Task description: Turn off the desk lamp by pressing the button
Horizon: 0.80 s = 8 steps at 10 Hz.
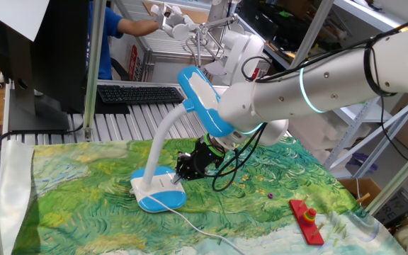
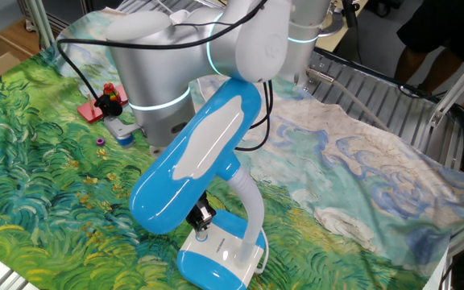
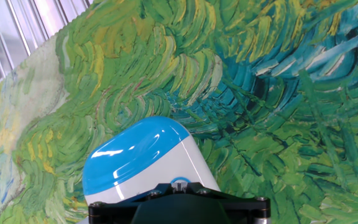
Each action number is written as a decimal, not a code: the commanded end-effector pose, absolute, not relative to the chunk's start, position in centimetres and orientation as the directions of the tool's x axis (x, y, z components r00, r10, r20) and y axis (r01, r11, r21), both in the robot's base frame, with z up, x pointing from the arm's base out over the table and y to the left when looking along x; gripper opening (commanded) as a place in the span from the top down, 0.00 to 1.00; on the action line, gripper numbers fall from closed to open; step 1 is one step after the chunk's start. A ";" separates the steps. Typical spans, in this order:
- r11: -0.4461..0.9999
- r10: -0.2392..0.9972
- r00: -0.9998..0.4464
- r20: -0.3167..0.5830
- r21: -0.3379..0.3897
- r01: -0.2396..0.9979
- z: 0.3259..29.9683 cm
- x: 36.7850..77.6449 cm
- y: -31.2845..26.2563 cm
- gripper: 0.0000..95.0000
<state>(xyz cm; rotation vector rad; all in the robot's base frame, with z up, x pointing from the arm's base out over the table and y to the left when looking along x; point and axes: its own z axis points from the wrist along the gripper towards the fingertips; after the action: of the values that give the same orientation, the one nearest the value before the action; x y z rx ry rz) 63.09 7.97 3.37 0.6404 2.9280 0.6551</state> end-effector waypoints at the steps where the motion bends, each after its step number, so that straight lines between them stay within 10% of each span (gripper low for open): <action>1: 0.822 0.414 -0.910 0.017 0.422 0.381 1.4 63.5 8.8 1.00; 8: 0.819 0.430 -0.903 0.015 0.415 0.397 0.3 63.8 9.4 1.00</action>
<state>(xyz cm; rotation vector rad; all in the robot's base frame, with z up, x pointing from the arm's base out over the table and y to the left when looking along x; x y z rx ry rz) 63.31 8.19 3.41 0.6667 2.9214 0.6409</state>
